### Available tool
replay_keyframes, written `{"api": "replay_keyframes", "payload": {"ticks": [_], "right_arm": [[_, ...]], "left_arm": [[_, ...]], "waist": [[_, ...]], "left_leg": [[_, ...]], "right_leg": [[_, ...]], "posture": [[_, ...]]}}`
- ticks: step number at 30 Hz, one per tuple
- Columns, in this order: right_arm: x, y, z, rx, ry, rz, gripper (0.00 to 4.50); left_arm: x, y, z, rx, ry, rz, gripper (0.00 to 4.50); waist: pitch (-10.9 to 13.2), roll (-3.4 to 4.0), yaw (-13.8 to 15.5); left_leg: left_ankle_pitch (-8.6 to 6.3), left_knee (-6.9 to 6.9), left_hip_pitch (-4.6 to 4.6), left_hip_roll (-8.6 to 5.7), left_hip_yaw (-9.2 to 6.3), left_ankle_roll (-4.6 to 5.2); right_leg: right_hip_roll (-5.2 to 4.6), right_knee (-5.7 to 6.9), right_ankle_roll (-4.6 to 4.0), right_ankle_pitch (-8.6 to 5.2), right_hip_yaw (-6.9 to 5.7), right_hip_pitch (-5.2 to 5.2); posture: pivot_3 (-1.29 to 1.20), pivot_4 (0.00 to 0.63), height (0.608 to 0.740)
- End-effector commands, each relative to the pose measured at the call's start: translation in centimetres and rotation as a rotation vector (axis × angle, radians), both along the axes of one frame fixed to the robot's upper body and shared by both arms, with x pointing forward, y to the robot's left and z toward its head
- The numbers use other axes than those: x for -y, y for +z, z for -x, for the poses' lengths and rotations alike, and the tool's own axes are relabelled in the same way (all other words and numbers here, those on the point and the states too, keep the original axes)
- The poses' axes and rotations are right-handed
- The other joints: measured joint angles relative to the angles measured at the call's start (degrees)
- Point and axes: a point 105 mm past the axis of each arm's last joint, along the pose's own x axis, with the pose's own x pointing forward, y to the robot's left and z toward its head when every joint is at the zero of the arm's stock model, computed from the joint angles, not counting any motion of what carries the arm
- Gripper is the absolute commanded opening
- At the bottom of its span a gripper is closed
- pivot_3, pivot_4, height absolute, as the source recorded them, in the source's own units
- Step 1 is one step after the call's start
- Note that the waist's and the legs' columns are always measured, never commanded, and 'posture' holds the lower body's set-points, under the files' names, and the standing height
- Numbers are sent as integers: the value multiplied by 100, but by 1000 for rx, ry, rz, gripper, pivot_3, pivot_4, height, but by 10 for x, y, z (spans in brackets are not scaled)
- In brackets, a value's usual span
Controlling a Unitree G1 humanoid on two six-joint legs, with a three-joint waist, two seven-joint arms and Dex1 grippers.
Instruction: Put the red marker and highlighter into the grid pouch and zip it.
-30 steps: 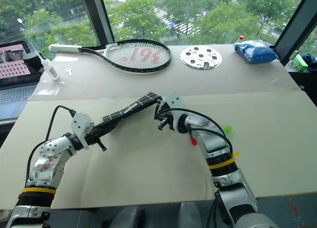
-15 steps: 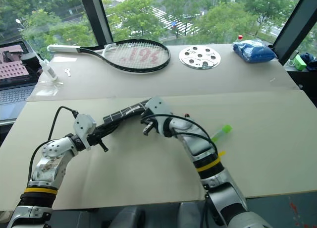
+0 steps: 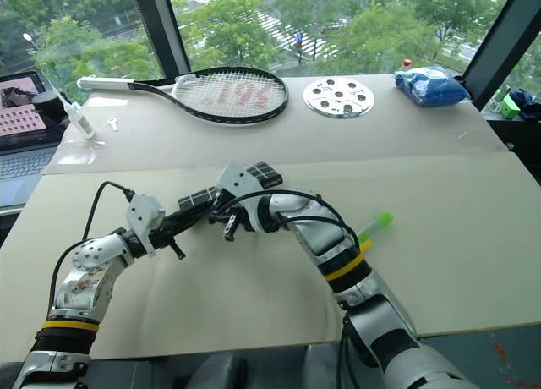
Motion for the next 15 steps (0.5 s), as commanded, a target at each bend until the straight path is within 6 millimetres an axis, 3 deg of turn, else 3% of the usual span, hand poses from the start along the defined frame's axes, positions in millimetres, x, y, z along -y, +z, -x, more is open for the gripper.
{"api": "replay_keyframes", "payload": {"ticks": [1, 4, 7, 10, 13, 15], "right_arm": [[-16, 11, 1, -27, 20, -54, 107], [-20, 13, 2, -43, 29, -68, 107], [-1, 16, -8, -32, -29, -79, 875], [39, 27, -23, -46, -167, -106, 1878], [83, 42, -19, -117, -260, -159, 2870], [105, 52, -8, -159, -287, -204, 2870]], "left_arm": [[6, 11, -1, 42, -26, 5, 0], [7, 11, 0, 41, -30, 4, 0], [8, 12, 1, 43, -36, 8, 0], [10, 15, 6, 46, -56, 30, 0], [15, 18, 13, 45, -92, 52, 0], [17, 19, 16, 40, -105, 60, 0]], "waist": [[0, 0, -2], [0, 0, -3], [0, 0, 4], [0, 0, 42], [0, 0, 85], [0, -1, 107]], "left_leg": [[0, 0, 0, 0, 0, 0], [0, 0, 0, 0, 0, -1], [0, 0, 0, 0, 0, -1], [0, 3, -3, -2, 0, -1], [0, 5, -9, -6, 0, 0], [-2, 4, -10, -5, 0, 3]], "right_leg": [[0, 5, 0, 0, 0, -2], [-1, 16, 0, 0, 0, -10], [-1, 17, 0, 0, 0, -10], [-4, 18, 0, 0, -1, -9], [-10, 16, 0, 0, -2, -10], [-9, 15, 0, 0, -3, -12]], "posture": [[0, 150, 740], [0, 150, 740], [0, 150, 740], [0, 150, 740], [0, 150, 740], [0, 150, 740]]}}
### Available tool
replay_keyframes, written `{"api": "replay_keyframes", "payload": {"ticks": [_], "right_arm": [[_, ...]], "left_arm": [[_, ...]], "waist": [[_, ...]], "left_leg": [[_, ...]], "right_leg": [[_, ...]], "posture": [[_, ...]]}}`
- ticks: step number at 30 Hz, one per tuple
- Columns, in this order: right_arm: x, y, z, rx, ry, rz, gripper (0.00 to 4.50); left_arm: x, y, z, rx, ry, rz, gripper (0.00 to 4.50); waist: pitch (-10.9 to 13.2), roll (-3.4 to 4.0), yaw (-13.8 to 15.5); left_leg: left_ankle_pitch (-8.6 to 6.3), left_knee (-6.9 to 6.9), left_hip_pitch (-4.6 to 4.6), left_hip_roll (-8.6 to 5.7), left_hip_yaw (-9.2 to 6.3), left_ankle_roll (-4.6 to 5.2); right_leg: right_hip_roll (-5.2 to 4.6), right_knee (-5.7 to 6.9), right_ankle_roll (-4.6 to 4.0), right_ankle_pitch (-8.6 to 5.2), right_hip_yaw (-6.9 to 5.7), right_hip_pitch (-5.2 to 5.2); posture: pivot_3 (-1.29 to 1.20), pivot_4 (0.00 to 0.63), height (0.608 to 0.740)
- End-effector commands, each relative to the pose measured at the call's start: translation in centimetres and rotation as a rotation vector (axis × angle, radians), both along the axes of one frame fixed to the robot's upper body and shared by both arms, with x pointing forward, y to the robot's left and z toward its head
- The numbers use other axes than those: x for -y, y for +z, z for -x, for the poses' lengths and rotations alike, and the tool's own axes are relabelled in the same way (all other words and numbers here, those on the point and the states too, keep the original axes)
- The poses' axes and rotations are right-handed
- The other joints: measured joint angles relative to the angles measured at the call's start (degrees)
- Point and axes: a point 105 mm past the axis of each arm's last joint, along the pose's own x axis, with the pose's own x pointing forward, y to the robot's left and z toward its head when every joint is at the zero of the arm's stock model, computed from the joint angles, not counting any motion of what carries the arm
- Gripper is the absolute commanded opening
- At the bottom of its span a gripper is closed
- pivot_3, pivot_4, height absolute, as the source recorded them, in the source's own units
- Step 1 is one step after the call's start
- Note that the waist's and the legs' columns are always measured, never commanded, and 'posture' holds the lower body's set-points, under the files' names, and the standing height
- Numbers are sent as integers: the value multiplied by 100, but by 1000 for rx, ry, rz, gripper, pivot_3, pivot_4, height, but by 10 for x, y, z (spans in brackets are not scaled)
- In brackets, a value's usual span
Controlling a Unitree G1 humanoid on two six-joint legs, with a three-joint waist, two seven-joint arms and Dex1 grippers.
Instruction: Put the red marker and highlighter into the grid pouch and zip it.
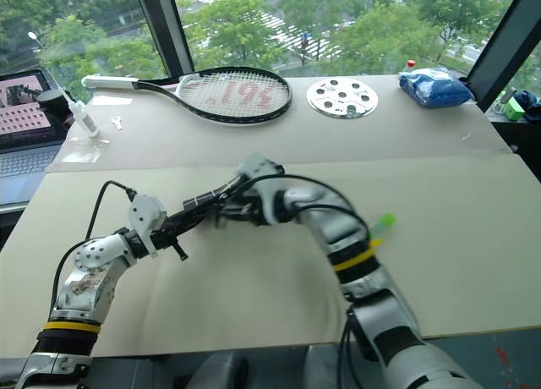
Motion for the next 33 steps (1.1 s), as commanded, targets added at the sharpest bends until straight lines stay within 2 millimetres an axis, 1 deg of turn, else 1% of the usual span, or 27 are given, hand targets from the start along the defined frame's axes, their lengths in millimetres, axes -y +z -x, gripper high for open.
{"api": "replay_keyframes", "payload": {"ticks": [1, 3, 5, 9, 12, 13, 15, 18, 20, 22, 27, 30, 33], "right_arm": [[33, 35, 27, -15, -25, -133, 2870], [60, 43, 43, -5, -104, -150, 2870], [76, 43, 54, -4, -177, -133, 2870], [115, 29, 58, -13, -473, -31, 2870], [133, 12, 61, -24, -686, 77, 2870], [136, 3, 63, -35, -739, 111, 2870], [138, -6, 66, -34, -802, 151, 2870], [144, -11, 65, -45, -905, 134, 2870], [159, -14, 62, -54, -1045, 145, 2870], [167, -15, 62, -48, -1124, 165, 2870], [160, -19, 66, -27, -1144, 205, 2870], [162, -26, 69, -49, -1173, 226, 2870], [158, -33, 68, -84, -1185, 211, 2870]], "left_arm": [[8, 12, 7, 30, -47, 24, 0], [11, 10, 9, 20, -61, 25, 0], [14, 7, 9, 11, -68, 23, 0], [18, 2, 6, 2, -78, 16, 0], [20, 3, -2, 7, -71, 11, 0], [21, 3, -5, 9, -69, 11, 0], [21, 3, -9, 14, -67, 9, 0], [22, 2, -12, 18, -70, 3, 0], [23, 2, -14, 22, -73, 3, 0], [24, 2, -16, 25, -75, 5, 0], [25, 0, -16, 28, -73, 12, 0], [25, -1, -16, 28, -69, 19, 0], [25, -2, -16, 28, -67, 20, 0]], "waist": [[0, 0, 9], [0, 0, 37], [0, 0, 50], [0, -1, 69], [-1, -2, 100], [-1, -2, 115], [-1, -2, 140], [-1, -2, 116], [-2, -3, 124], [-2, -2, 128], [-2, -2, 126], [-1, -2, 118], [-2, -2, 114]], "left_leg": [[-3, -1, 0, 0, 0, 5], [-22, -3, 0, 3, 0, 39], [-23, 0, 0, 2, 1, 40], [-23, 8, 2, 2, 5, 41], [-22, 12, 3, 2, 4, 42], [-22, 13, 3, 2, 4, 41], [-21, 16, 2, 0, 5, 39], [-21, 18, 3, 0, 6, 39], [-20, 17, 3, 0, 5, 38], [-20, 17, 3, -1, 5, 38], [-20, 16, 4, 0, 5, 38], [-20, 16, 5, 0, 4, 38], [-20, 16, 4, 0, 4, 38]], "right_leg": [[1, -1, 0, 0, 0, -1], [4, 0, -1, 0, 0, -2], [2, 0, -1, 0, 1, 1], [2, -2, -1, 0, 1, 14], [2, 3, -2, 0, 1, 15], [2, 4, -2, 1, 0, 15], [1, 4, -3, 1, 1, 16], [1, 3, -3, 2, 2, 15], [1, 3, -4, 2, 2, 15], [0, 2, -4, 2, 1, 15], [2, 2, -4, 2, 1, 15], [2, 2, -4, 2, 1, 15], [1, 2, -4, 2, 1, 16]], "posture": [[0, 150, 740], [0, 150, 740], [0, 150, 740], [0, 150, 740], [0, 150, 740], [0, 150, 740], [0, 150, 740], [0, 150, 740], [0, 150, 740], [0, 150, 740], [0, 150, 740], [0, 150, 740], [0, 150, 740]]}}
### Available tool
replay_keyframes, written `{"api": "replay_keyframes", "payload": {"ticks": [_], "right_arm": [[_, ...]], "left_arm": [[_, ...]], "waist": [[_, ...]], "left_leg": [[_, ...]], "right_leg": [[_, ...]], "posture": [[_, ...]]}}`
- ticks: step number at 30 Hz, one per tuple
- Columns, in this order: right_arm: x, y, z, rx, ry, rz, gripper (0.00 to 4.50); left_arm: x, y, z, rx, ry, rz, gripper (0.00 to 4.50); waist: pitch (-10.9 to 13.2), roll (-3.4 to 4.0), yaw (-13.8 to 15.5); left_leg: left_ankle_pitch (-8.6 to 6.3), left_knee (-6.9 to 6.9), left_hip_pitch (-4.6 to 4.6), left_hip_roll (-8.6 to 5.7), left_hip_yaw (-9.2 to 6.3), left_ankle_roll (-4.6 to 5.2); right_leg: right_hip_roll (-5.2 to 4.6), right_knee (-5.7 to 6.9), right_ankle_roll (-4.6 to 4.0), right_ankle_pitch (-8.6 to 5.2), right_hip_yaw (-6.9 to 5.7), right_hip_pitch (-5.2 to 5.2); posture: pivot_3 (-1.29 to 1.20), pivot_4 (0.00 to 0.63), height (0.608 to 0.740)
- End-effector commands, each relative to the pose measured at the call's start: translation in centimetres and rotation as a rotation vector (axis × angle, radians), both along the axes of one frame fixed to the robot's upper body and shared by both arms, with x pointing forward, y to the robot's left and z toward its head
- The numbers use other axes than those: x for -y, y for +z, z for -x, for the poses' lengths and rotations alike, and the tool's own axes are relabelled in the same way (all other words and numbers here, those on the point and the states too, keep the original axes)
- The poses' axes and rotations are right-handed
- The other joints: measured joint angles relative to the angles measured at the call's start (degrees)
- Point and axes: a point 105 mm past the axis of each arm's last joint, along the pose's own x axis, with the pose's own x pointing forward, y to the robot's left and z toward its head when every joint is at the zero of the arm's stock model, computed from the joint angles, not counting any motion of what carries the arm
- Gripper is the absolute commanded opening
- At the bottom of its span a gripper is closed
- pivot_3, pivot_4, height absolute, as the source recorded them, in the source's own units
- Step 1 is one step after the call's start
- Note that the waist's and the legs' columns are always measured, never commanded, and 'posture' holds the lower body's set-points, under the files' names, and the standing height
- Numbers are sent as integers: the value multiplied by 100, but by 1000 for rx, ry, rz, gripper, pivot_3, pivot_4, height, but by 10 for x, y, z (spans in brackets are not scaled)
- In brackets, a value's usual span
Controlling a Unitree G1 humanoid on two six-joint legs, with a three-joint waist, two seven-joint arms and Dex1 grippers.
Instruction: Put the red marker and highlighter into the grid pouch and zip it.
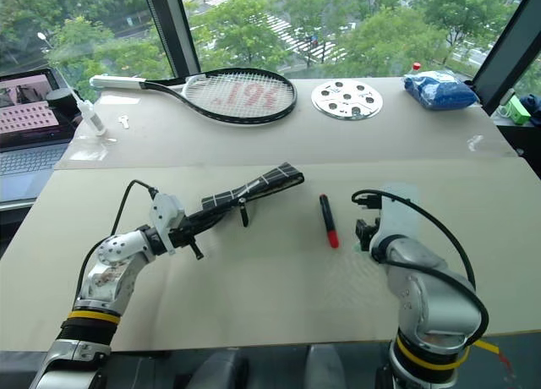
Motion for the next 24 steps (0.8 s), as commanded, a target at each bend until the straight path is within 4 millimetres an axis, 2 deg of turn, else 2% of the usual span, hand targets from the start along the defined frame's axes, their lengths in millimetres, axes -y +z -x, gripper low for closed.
{"api": "replay_keyframes", "payload": {"ticks": [1, 17, 18, 19, 20, 22, 24], "right_arm": [[-3, 0, 2, 11, -42, -23, 2870], [15, -53, 5, -115, -229, -59, 2870], [16, -55, 5, -113, -232, -60, 2368], [18, -57, 4, -107, -235, -66, 2297], [20, -58, 3, -104, -238, -58, 1793], [30, -61, 2, -97, -250, -26, 1136], [40, -60, -1, -84, -258, 19, 1032]], "left_arm": [[1, 8, -2, 46, -7, -4, 0], [-1, 11, -2, 58, 1, -7, 0], [-1, 11, -2, 59, 2, -6, 0], [-2, 11, -1, 60, 3, -6, 0], [-2, 11, -1, 60, 4, -6, 0], [-3, 11, 0, 58, 4, -7, 0], [-2, 10, 2, 52, -4, -10, 0]], "waist": [[0, 0, -6], [-5, -7, -20], [-6, -8, -20], [-11, -17, -21], [-14, -22, -17], [-15, -23, -14], [-15, -23, -4]], "left_leg": [[0, 0, 0, 0, 0, 0], [-1, -6, 20, 1, -2, 1], [0, -7, 22, 1, -2, 1], [0, -8, 25, 1, -2, 1], [-1, -10, 36, 1, -2, 1], [-1, -11, 45, 2, -3, 2], [-2, -12, 58, 2, -8, 3]], "right_leg": [[0, 0, 0, 0, 0, 0], [1, -2, 0, -1, 0, 16], [1, -3, 1, -1, 0, 18], [1, -5, 1, -1, 0, 21], [2, -7, 1, -1, -1, 33], [2, -15, 2, -2, -2, 48], [3, -49, 4, -3, -5, 77]], "posture": [[0, 150, 740], [0, 150, 740], [0, 150, 740], [0, 150, 740], [0, 150, 740], [0, 150, 740], [0, 150, 740]]}}
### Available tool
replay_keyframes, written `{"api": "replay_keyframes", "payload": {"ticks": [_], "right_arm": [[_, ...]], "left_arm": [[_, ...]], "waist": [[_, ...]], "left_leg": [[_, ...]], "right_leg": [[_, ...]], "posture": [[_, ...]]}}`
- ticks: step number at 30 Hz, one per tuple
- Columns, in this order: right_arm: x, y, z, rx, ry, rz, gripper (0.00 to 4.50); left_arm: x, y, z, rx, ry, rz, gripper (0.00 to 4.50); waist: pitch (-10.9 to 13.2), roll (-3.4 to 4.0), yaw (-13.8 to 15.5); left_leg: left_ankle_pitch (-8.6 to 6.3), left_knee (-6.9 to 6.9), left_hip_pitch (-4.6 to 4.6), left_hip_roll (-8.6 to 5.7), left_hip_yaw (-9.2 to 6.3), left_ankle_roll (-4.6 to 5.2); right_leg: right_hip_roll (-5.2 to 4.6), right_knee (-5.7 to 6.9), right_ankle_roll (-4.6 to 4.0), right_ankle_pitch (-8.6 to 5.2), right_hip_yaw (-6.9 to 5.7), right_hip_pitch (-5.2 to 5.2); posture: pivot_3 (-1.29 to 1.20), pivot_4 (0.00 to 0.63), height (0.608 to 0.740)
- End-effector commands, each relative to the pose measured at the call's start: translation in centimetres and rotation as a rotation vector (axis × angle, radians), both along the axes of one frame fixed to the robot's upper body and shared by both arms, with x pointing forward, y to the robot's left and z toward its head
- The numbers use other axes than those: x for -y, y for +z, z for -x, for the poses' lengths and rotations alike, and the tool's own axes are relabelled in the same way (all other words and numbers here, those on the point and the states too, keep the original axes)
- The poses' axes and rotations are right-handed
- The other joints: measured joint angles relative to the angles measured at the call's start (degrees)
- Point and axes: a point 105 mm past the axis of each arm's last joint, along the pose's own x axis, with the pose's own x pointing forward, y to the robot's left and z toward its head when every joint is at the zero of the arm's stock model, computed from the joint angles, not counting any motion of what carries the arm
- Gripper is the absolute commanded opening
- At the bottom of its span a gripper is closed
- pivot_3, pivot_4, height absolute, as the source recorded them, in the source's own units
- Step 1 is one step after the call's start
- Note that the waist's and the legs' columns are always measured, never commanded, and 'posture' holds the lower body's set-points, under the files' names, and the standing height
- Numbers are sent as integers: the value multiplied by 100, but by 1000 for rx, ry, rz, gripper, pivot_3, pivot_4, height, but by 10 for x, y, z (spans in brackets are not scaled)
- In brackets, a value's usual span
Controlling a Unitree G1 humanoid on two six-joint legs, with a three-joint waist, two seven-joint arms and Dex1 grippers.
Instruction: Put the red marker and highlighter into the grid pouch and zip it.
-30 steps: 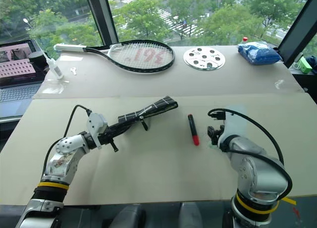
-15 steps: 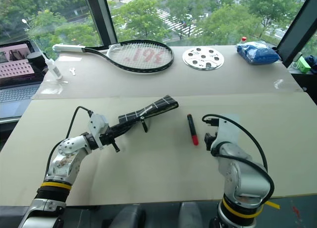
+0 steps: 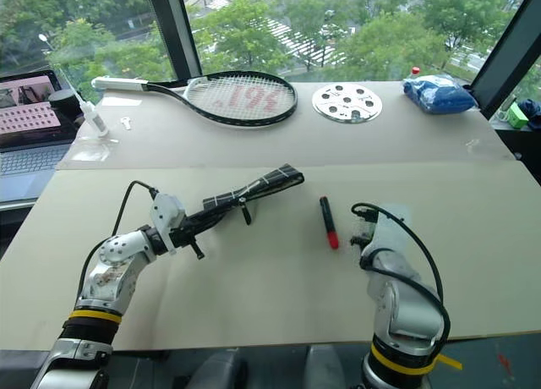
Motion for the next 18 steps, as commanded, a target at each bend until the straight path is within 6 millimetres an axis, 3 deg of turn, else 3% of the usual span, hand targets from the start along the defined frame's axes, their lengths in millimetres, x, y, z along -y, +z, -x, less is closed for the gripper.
{"api": "replay_keyframes", "payload": {"ticks": [1, 4, 6, 8, 10, 13, 18], "right_arm": [[34, -14, 1, -53, -75, 106, 1032], [45, 16, -21, 73, -34, 195, 1032], [38, 71, -45, 292, 105, 328, 1032], [17, 107, -57, 439, 289, 340, 1032], [-21, 131, -51, 542, 612, 422, 1032], [-63, 120, -16, 528, 1078, 615, 1032], [-62, 93, 0, 392, 1361, 912, 1032]], "left_arm": [[-1, 11, 4, 51, -17, -15, 0], [2, 10, 7, 39, -39, -20, 0], [4, 9, 8, 28, -55, -25, 0], [5, 8, 7, 19, -65, -25, 0], [6, 7, 7, 14, -77, -31, 0], [6, 8, 5, 12, -84, -34, 0], [9, 11, 4, 14, -102, -36, 0]], "waist": [[0, 0, 16], [0, 0, 60], [7, 9, 68], [28, 42, 44], [31, 49, -27], [29, 45, -60], [31, 34, -44]], "left_leg": [[-1, 0, 3, 0, 0, 1], [-1, 1, 3, -2, -1, 2], [-1, 1, -2, -3, 0, 2], [-1, 2, -10, -6, 3, 2], [-1, -4, -12, -4, 4, 2], [-4, -21, -10, 11, -6, 8], [-20, 0, -25, -3, 4, 30]], "right_leg": [[0, 0, 1, -1, 0, 8], [0, 0, 5, -1, 2, 16], [0, -2, 5, 0, 3, 11], [-1, -2, 6, 0, 6, 0], [3, -5, 6, -1, 8, -10], [23, -7, 5, -5, 2, -3], [2, -34, 20, -6, 4, 3]], "posture": [[0, 150, 740], [0, 150, 740], [0, 150, 740], [0, 150, 740], [0, 150, 740], [0, 150, 740], [0, 150, 740]]}}
